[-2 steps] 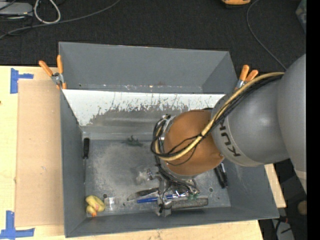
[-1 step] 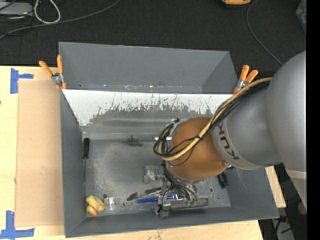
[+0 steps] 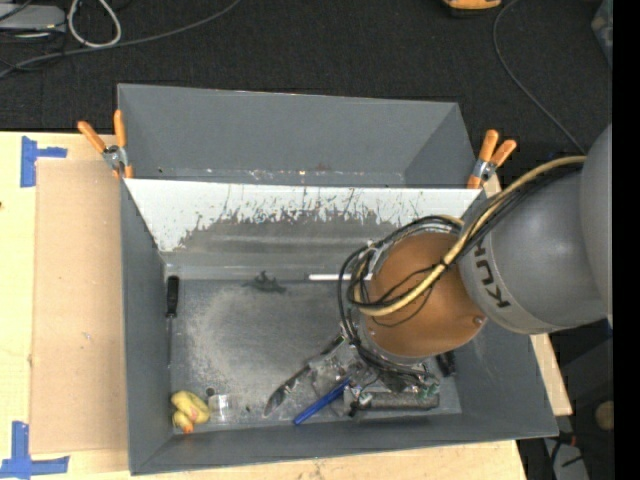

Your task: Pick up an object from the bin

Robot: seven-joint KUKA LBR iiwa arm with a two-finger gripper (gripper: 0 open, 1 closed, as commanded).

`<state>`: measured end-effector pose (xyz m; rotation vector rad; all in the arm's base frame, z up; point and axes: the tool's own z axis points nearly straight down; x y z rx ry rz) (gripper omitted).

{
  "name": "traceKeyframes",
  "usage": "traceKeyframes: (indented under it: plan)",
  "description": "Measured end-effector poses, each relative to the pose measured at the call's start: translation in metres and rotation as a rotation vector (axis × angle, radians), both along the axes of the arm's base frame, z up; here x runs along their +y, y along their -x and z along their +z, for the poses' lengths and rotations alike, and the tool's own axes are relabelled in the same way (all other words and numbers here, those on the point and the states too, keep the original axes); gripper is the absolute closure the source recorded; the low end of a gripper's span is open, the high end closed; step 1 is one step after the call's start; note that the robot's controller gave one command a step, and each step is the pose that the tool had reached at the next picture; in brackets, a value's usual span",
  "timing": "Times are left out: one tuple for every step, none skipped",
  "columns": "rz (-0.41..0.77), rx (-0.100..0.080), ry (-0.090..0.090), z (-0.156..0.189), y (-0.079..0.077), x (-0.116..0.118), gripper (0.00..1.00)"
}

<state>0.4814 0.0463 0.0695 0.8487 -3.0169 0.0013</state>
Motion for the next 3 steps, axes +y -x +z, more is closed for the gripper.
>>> traceKeyframes:
  plan:
    - [-0.001, 0.0, 0.0, 0.0, 0.0, 0.0, 1.0]
    - [-0.004, 0.002, -0.001, 0.006, 0.001, 0.0, 1.0]
    - [-0.005, 0.003, 0.0, 0.016, 0.001, 0.001, 1.0]
